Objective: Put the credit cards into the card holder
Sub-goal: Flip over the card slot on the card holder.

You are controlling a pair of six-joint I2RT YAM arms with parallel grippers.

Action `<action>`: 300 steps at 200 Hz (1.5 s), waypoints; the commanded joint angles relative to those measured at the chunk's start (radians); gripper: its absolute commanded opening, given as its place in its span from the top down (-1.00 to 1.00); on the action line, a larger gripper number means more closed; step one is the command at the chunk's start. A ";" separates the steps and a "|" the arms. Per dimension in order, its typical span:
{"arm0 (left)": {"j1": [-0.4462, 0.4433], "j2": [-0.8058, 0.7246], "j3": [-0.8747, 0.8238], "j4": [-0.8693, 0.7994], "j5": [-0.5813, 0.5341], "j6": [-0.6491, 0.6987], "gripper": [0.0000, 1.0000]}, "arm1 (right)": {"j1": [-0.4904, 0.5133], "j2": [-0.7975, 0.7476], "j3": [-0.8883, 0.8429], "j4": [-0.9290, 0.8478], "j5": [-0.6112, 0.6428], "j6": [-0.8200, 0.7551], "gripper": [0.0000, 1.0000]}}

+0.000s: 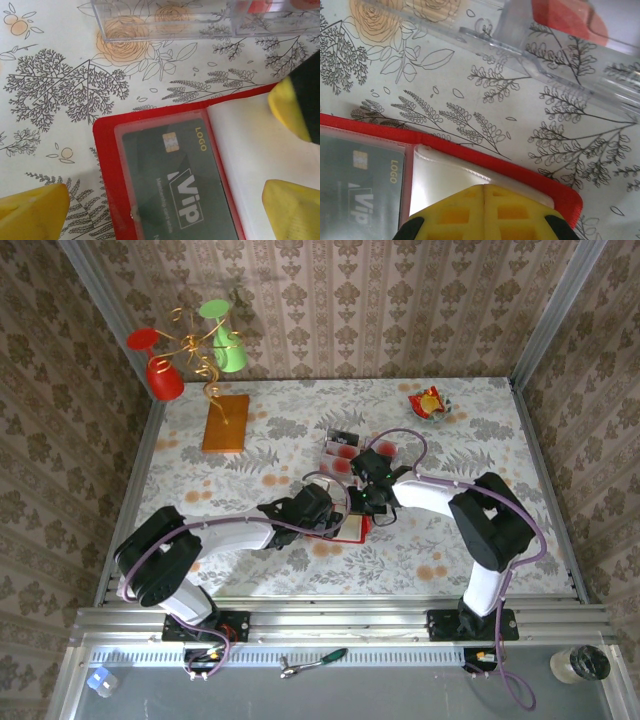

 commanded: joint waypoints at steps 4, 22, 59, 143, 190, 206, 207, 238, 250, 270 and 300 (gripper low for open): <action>-0.010 0.003 -0.009 0.025 0.009 -0.003 -1.00 | 0.014 0.043 0.008 -0.002 -0.036 0.011 1.00; -0.011 0.005 -0.013 0.026 0.009 -0.001 -1.00 | 0.019 0.043 0.010 0.008 -0.043 0.022 1.00; -0.018 0.012 -0.026 0.041 0.006 -0.004 -1.00 | 0.018 0.047 0.014 0.018 -0.051 0.033 1.00; -0.042 0.043 -0.070 0.044 -0.046 -0.018 -1.00 | 0.019 0.051 0.003 0.053 -0.074 0.066 0.99; -0.044 0.046 -0.097 0.049 -0.053 -0.037 -1.00 | 0.013 0.015 0.021 0.037 -0.077 0.064 0.73; -0.044 0.043 -0.099 0.051 -0.053 -0.039 -1.00 | 0.006 -0.023 0.005 0.040 -0.054 0.072 0.52; -0.044 0.043 -0.100 0.051 -0.053 -0.040 -1.00 | 0.005 -0.025 0.004 0.042 -0.054 0.073 0.52; -0.044 0.041 -0.100 0.052 -0.055 -0.042 -1.00 | -0.004 -0.056 -0.009 0.027 -0.026 0.074 0.32; -0.044 0.041 -0.100 0.053 -0.055 -0.040 -1.00 | -0.006 -0.061 -0.015 0.023 -0.016 0.074 0.25; -0.044 0.040 -0.100 0.053 -0.055 -0.039 -1.00 | -0.007 -0.058 -0.023 0.031 -0.016 0.079 0.15; -0.044 0.038 -0.098 0.050 -0.055 -0.037 -1.00 | -0.007 -0.040 -0.025 0.036 -0.018 0.083 0.12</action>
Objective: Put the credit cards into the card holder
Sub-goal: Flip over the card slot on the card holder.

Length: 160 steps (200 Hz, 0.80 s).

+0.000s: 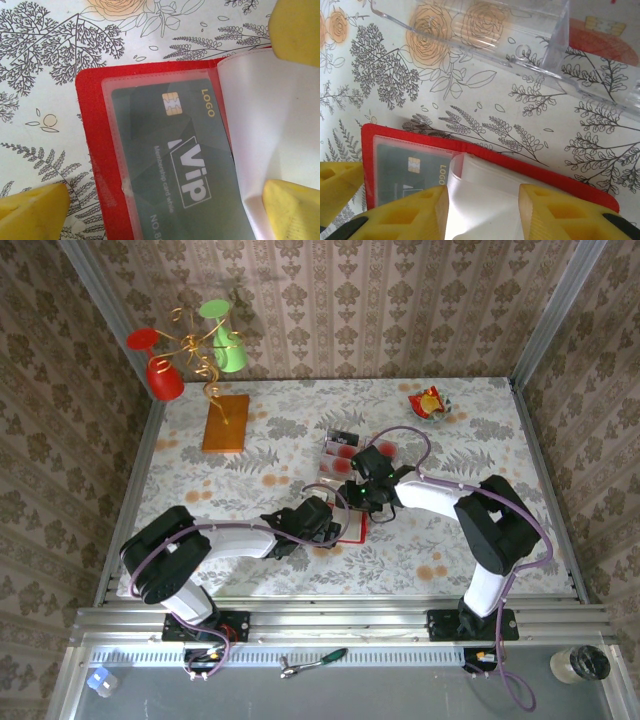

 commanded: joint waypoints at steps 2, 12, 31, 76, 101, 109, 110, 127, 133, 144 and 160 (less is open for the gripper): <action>-0.006 0.008 -0.016 -0.025 -0.022 -0.006 -1.00 | -0.003 -0.001 -0.017 -0.022 0.022 0.007 0.12; -0.007 0.008 -0.016 -0.026 -0.023 -0.005 -1.00 | -0.002 0.003 -0.018 -0.021 0.021 0.009 0.12; -0.006 0.006 -0.016 -0.026 -0.023 -0.004 -1.00 | -0.003 0.005 -0.022 -0.014 0.020 0.012 -0.03; -0.007 0.004 -0.014 -0.025 -0.022 -0.004 -1.00 | -0.002 0.010 -0.025 0.004 -0.005 0.019 -0.03; -0.006 0.003 -0.013 -0.026 -0.022 -0.003 -1.00 | -0.002 0.009 -0.018 0.018 -0.052 0.013 -0.01; -0.007 0.000 -0.011 -0.026 -0.022 -0.003 -1.00 | -0.002 0.009 -0.013 0.023 -0.072 0.011 -0.01; -0.006 0.001 -0.012 -0.026 -0.022 -0.003 -1.00 | -0.002 0.009 -0.013 0.023 -0.075 0.011 -0.01; -0.002 -0.014 -0.007 -0.031 -0.027 0.005 -1.00 | -0.001 0.005 0.000 0.025 -0.114 0.005 0.00; 0.001 -0.024 -0.004 -0.036 -0.027 0.006 -1.00 | 0.001 0.002 0.004 0.026 -0.122 0.005 0.00; 0.009 -0.046 0.000 -0.045 -0.024 0.013 -1.00 | 0.003 -0.007 0.008 0.027 -0.134 0.007 -0.01; 0.022 -0.098 0.006 -0.063 -0.022 0.022 -1.00 | 0.009 -0.029 0.012 0.024 -0.143 0.013 -0.04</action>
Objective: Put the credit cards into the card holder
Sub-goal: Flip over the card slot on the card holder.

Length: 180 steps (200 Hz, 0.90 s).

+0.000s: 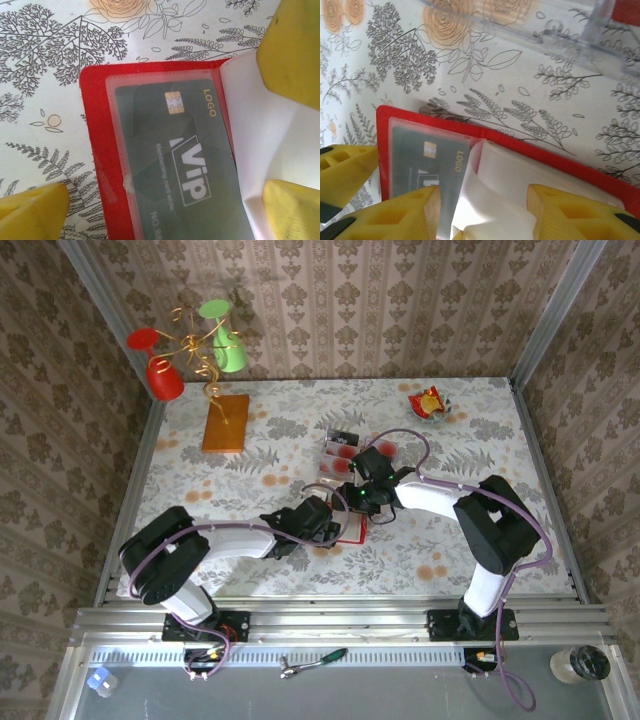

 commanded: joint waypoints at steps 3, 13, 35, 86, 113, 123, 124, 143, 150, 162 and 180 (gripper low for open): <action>0.021 -0.091 0.005 -0.054 -0.020 0.022 -1.00 | 0.011 -0.034 0.023 -0.001 -0.052 0.007 -0.05; 0.036 -0.130 -0.001 -0.059 -0.018 0.028 -1.00 | 0.016 -0.046 0.023 -0.001 -0.054 0.013 -0.08; 0.086 -0.214 -0.028 -0.062 -0.001 0.029 -1.00 | 0.033 -0.059 0.029 0.003 -0.061 0.031 -0.25; 0.169 -0.364 -0.083 -0.101 0.013 0.045 -1.00 | 0.089 0.019 0.107 0.019 -0.063 0.060 -0.53; 0.194 -0.405 -0.110 -0.113 0.022 0.049 -1.00 | 0.116 0.092 0.162 0.031 -0.054 0.080 -0.60; 0.201 -0.415 -0.120 -0.115 0.025 0.047 -1.00 | 0.122 0.121 0.179 0.037 -0.052 0.086 -0.60; 0.202 -0.416 -0.121 -0.115 0.026 0.048 -1.00 | 0.123 0.123 0.182 0.037 -0.051 0.088 -0.60; 0.210 -0.428 -0.132 -0.115 0.030 0.046 -1.00 | 0.130 0.168 0.207 0.054 -0.054 0.100 -0.61; 0.212 -0.430 -0.134 -0.116 0.034 0.046 -1.00 | 0.131 0.181 0.213 0.056 -0.055 0.103 -0.61; 0.217 -0.431 -0.138 -0.115 0.038 0.046 -1.00 | 0.131 0.198 0.219 0.060 -0.053 0.110 -0.61; 0.219 -0.429 -0.143 -0.112 0.044 0.049 -1.00 | 0.132 0.209 0.218 0.066 -0.052 0.116 -0.61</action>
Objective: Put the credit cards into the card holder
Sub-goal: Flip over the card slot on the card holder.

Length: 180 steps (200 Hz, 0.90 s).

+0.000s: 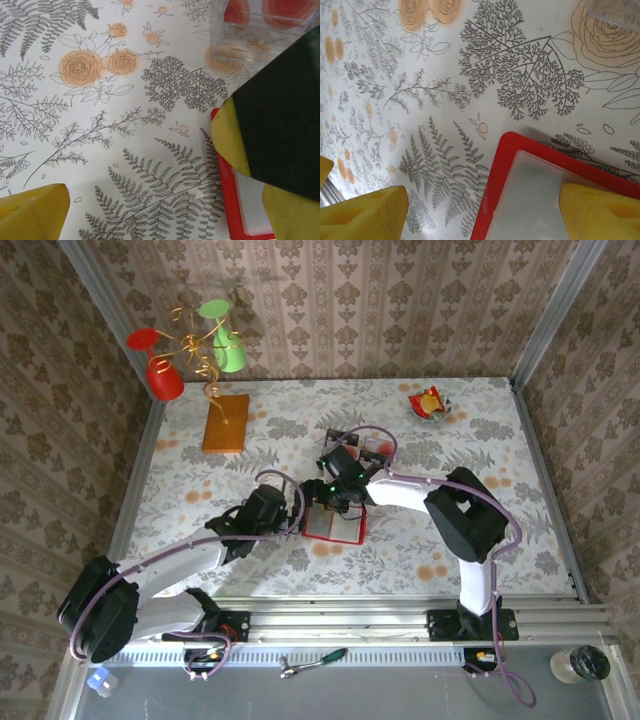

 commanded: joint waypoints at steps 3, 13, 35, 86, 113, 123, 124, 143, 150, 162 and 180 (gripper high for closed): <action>0.012 -0.017 -0.005 0.013 0.010 0.005 -1.00 | 0.009 0.029 0.019 -0.009 -0.019 0.018 -0.61; 0.013 -0.010 -0.007 0.016 0.012 0.005 -1.00 | 0.010 0.034 0.019 -0.009 -0.022 0.020 -0.61; 0.014 0.014 -0.008 0.025 0.016 0.008 -1.00 | 0.009 0.034 0.020 -0.008 -0.025 0.023 -0.61; 0.013 0.043 -0.008 0.035 0.022 0.002 -1.00 | -0.015 -0.045 0.011 -0.027 -0.022 0.009 -0.60; 0.013 0.053 -0.005 0.039 0.024 0.003 -1.00 | -0.029 -0.093 -0.014 -0.045 -0.016 -0.009 -0.58; 0.013 0.057 -0.004 0.040 0.024 0.001 -1.00 | -0.034 -0.111 -0.028 -0.053 -0.011 -0.016 -0.57; 0.012 0.057 -0.004 0.041 0.025 0.001 -1.00 | -0.035 -0.113 -0.029 -0.053 -0.010 -0.018 -0.57; 0.013 0.062 -0.005 0.046 0.029 -0.004 -1.00 | -0.044 -0.140 -0.062 -0.061 0.003 -0.029 -0.53; 0.010 0.064 -0.005 0.046 0.031 -0.005 -1.00 | -0.045 -0.151 -0.078 -0.061 0.007 -0.032 -0.51; 0.009 0.066 -0.005 0.046 0.028 -0.006 -1.00 | -0.048 -0.168 -0.106 -0.061 0.017 -0.039 -0.45; 0.008 0.067 -0.006 0.046 0.029 -0.008 -1.00 | -0.050 -0.181 -0.140 -0.070 0.031 -0.053 -0.25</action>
